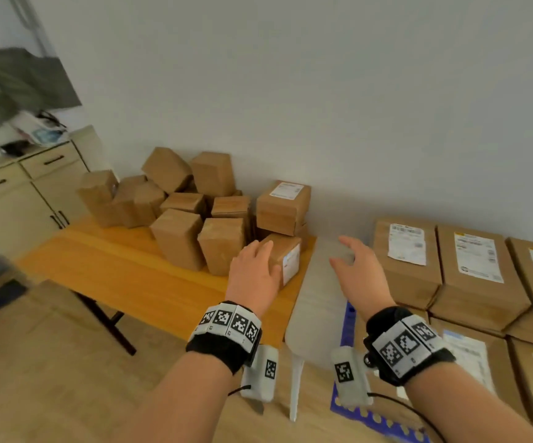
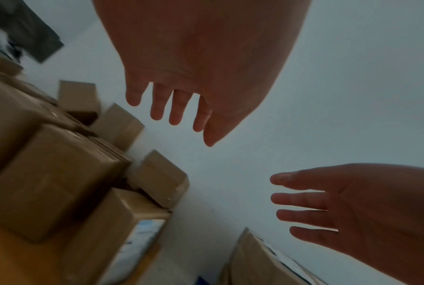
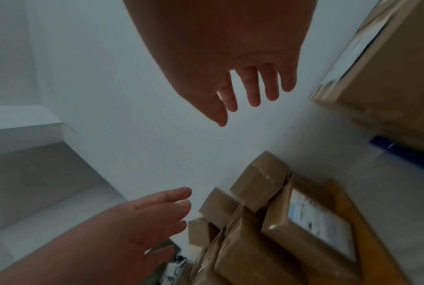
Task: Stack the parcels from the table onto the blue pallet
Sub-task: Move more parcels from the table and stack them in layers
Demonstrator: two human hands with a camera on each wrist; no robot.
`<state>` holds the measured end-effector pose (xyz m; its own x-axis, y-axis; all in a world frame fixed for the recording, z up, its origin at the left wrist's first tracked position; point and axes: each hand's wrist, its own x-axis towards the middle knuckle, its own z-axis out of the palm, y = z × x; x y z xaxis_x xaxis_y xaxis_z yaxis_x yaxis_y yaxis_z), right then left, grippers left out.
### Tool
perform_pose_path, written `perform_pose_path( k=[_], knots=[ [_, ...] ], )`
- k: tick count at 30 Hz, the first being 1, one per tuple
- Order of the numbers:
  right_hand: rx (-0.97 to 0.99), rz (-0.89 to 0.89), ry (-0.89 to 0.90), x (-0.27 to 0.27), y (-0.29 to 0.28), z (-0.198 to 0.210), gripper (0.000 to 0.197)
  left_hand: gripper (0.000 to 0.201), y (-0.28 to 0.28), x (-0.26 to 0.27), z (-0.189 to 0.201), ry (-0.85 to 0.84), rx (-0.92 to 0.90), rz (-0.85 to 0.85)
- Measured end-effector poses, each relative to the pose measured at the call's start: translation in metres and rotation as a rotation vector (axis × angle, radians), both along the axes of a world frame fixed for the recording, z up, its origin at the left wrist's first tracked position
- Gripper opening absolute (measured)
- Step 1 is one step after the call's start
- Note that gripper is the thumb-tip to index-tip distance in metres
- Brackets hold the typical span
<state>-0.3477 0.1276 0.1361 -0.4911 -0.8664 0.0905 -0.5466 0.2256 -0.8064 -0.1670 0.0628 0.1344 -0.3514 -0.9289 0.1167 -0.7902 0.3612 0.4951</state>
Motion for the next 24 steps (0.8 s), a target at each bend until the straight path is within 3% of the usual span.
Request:
perform_pose_path(
  k=[12, 24],
  knots=[
    [0.057, 0.217, -0.032, 0.191, -0.06, -0.011, 0.05, 0.053, -0.027, 0.194, -0.009, 0.006, 0.087, 0.186],
    [0.123, 0.356, -0.053, 0.258, -0.182, -0.031, 0.05, 0.054, -0.123, 0.259, -0.034, -0.004, 0.165, 0.313]
  ],
)
